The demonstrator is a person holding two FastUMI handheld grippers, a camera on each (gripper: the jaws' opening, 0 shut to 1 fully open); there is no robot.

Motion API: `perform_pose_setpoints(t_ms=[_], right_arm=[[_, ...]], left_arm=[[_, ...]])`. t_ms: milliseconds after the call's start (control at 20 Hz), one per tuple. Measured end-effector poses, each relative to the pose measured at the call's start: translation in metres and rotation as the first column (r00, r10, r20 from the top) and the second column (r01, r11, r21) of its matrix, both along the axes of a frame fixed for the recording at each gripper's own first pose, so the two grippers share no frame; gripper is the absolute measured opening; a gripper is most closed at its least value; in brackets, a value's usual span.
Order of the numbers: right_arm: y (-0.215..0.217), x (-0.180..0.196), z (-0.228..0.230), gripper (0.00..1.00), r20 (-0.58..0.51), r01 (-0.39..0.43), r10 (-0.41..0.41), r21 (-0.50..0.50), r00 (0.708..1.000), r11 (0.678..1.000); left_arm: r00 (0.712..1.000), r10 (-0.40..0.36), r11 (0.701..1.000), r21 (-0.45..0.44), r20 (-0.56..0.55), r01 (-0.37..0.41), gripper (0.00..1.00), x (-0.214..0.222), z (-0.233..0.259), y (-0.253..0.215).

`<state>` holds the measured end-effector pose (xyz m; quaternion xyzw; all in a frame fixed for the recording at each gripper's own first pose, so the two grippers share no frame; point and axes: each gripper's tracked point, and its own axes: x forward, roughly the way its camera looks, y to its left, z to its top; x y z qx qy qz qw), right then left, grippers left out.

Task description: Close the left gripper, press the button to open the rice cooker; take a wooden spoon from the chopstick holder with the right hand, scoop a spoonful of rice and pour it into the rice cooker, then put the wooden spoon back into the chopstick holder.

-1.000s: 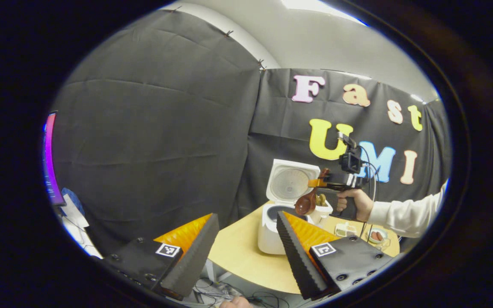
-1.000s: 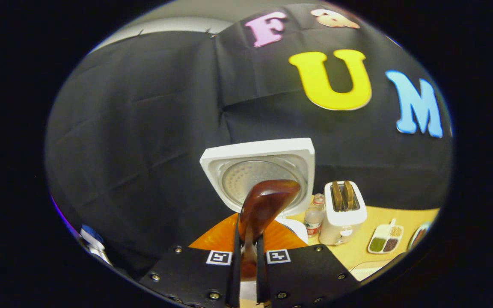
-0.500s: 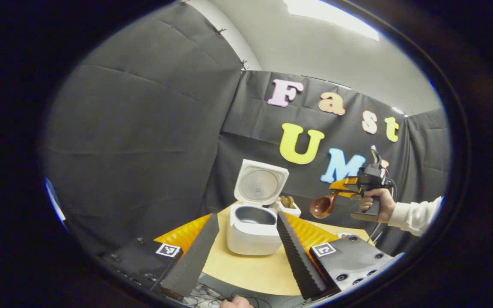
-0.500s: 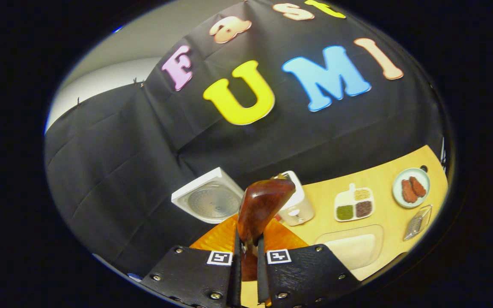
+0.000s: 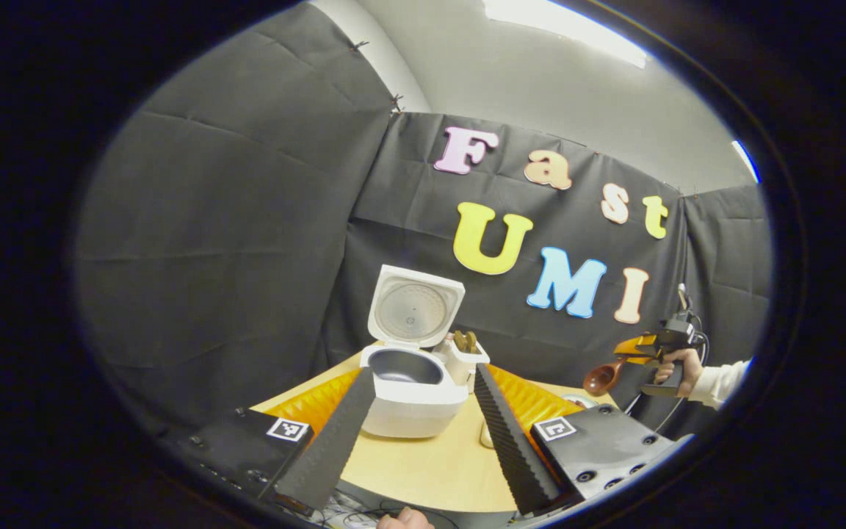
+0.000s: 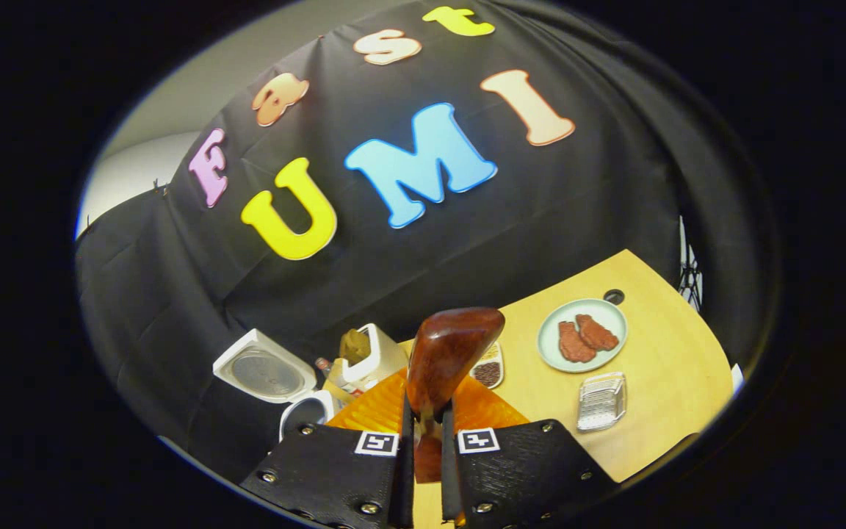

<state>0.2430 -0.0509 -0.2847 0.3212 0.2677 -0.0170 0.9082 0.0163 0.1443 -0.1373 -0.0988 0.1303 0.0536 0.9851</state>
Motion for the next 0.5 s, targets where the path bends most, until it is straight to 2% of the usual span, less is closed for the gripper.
perform_pose_setpoints(t_ms=[200, 500], right_arm=[[-0.063, -0.007, -0.047, 0.15, -0.053, 0.019, -0.020, -0.015, 0.998, 1.000], [-0.124, 0.000, -0.123, 0.15, -0.138, 0.037, -0.038, -0.010, 0.990, 0.999]], left_arm=[[0.999, 0.022, 0.999, 0.035, -0.048, -0.020, 0.94, 0.015, -0.012, -0.041], [0.992, 0.065, 0.996, 0.063, -0.105, -0.059, 0.94, 0.031, -0.022, -0.104]])
